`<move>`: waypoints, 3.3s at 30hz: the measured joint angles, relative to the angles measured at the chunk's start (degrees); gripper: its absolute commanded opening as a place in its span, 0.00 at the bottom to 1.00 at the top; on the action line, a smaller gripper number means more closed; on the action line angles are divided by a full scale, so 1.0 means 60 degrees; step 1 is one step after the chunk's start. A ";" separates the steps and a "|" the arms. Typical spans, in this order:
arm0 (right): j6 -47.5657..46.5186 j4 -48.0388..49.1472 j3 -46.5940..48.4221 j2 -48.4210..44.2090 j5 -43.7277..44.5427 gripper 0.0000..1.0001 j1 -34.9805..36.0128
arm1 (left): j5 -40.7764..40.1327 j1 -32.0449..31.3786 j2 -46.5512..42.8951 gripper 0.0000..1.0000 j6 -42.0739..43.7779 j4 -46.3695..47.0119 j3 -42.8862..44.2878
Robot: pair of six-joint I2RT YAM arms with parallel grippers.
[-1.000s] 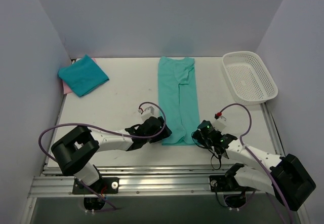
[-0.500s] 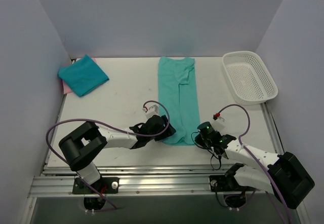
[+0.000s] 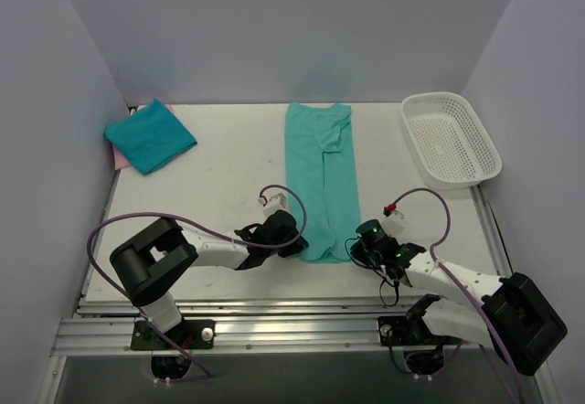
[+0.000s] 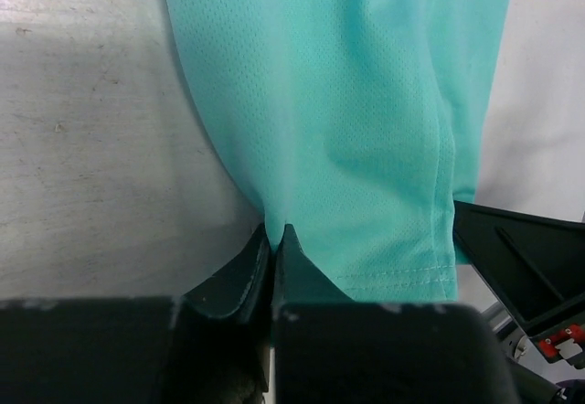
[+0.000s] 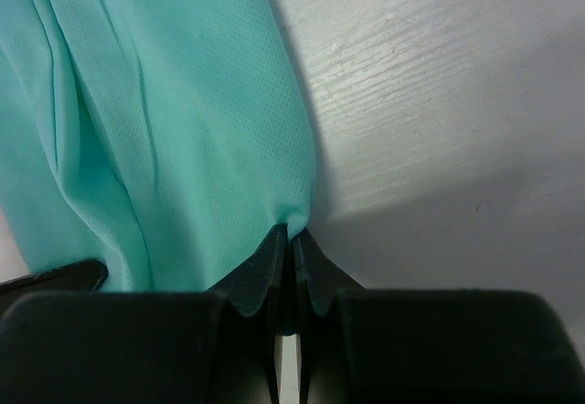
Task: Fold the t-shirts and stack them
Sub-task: Grab the bottom of the folded rectangular tshirt with both arms, then fold the folded rectangular tshirt in 1/3 of the way
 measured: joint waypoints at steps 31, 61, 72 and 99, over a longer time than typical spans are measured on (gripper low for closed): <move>-0.0426 -0.2091 0.1475 -0.1508 -0.0091 0.00 0.0200 | 0.0080 0.0219 -0.3949 0.19 0.0761 -0.3300 -0.0350; -0.2437 -0.1821 0.6692 0.4863 0.0503 0.00 -0.0401 | 0.3544 0.4251 -0.0266 0.25 0.1759 -0.2484 0.2820; -0.2572 -0.1712 0.9380 0.7012 0.0353 0.00 -0.1450 | 0.4819 0.4852 0.3096 0.24 0.1785 -0.1741 0.5340; -0.2987 -0.1938 1.4874 1.1256 -0.0357 0.97 -0.3089 | 0.5472 0.7209 0.6375 0.31 0.2900 -0.2652 0.9774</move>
